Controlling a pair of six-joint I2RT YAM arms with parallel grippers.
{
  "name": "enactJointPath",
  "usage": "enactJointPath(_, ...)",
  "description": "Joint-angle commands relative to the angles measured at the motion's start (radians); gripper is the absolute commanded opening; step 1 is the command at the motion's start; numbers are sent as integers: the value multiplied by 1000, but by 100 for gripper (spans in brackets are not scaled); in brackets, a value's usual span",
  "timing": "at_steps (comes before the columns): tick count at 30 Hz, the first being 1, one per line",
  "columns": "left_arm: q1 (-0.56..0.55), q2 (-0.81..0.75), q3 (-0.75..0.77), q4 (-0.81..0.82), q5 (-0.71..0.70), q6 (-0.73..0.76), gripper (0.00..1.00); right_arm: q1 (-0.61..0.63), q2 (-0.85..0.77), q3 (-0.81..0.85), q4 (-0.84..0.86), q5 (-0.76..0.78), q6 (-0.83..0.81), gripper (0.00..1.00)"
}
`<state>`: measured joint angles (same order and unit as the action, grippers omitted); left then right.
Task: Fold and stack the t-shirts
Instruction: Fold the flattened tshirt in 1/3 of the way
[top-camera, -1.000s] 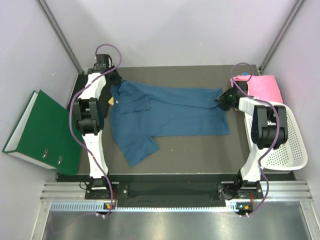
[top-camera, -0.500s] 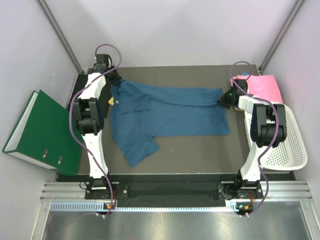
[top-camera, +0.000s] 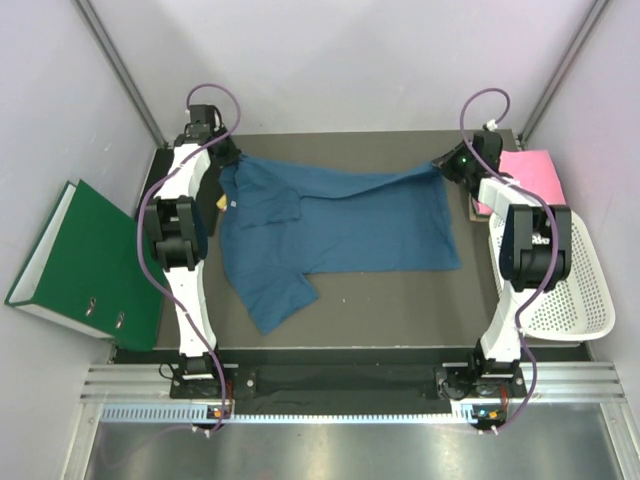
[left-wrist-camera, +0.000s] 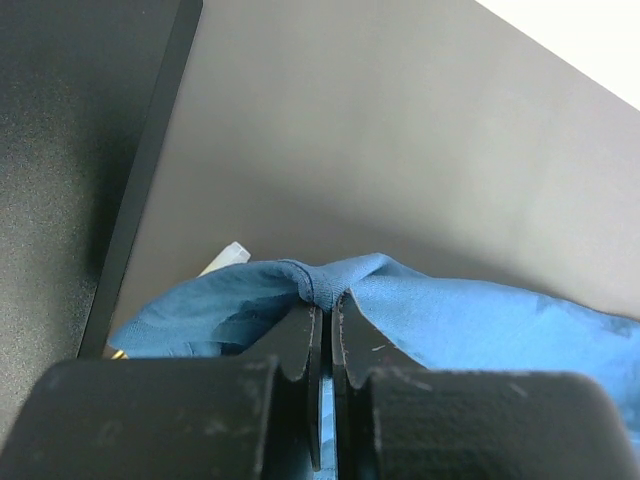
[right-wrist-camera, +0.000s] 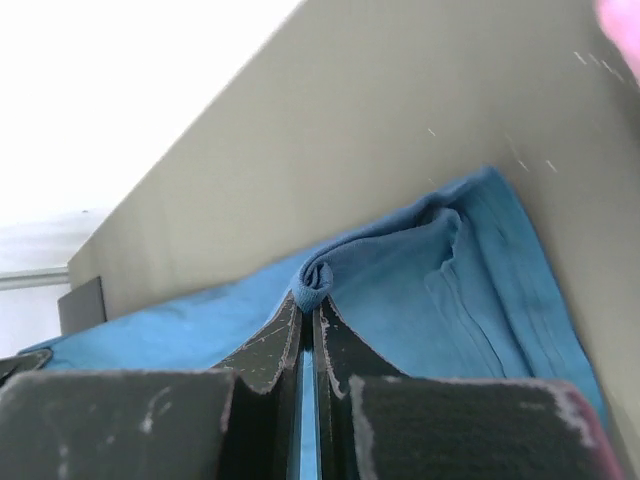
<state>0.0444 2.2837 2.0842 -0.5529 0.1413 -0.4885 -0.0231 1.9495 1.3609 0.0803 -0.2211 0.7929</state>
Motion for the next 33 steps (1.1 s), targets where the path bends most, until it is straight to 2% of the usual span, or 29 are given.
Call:
enactJointPath(1, 15, -41, 16, 7, -11, 5, 0, -9, 49, 82, 99, -55, -30, 0)
enactJointPath(7, 17, -33, 8, 7, 3, 2, 0, -12, 135, 75, 64, -50, -64, 1)
enactJointPath(12, 18, -29, 4, 7, 7, 1, 0, -14, 201, 83, -36, -23, -66, 1)
enactJointPath(17, 20, -26, 2, 13, 15, -2, 0, -15, 207, 92, -77, 14, -69, 2)
enactJointPath(21, 20, -20, 5, 16, 21, -9, 0, -14, 215, 130, -189, 46, -90, 4)
enactJointPath(24, 20, -15, 11, 19, 14, -10, 0, -14, 197, 127, -231, 77, -93, 13)
enactJointPath(25, 22, -9, 16, 21, 11, -12, 0, -14, 193, 130, -249, 84, -101, 19)
enactJointPath(26, 23, -4, 28, 18, 11, -13, 0, -15, 187, 133, -281, 85, -107, 22)
enactJointPath(28, 26, 23, 49, 8, 11, -19, 0, -14, 172, 127, -300, 88, -119, 40)
enactJointPath(29, 26, 31, 74, 4, 14, -21, 0, -14, 148, 121, -297, 86, -127, 45)
enactJointPath(30, 28, 51, 83, 2, 26, -22, 3, -14, 134, 98, -295, 85, -135, 48)
enactJointPath(31, 28, 60, 94, -5, 38, -24, 18, -12, 114, 86, -291, 85, -147, 57)
enactJointPath(32, 26, 66, 109, -10, 44, -25, 63, -11, 74, 72, -287, 86, -152, 63)
enactJointPath(33, 28, 66, 106, -13, 44, -25, 76, -9, 54, 43, -278, 86, -161, 68)
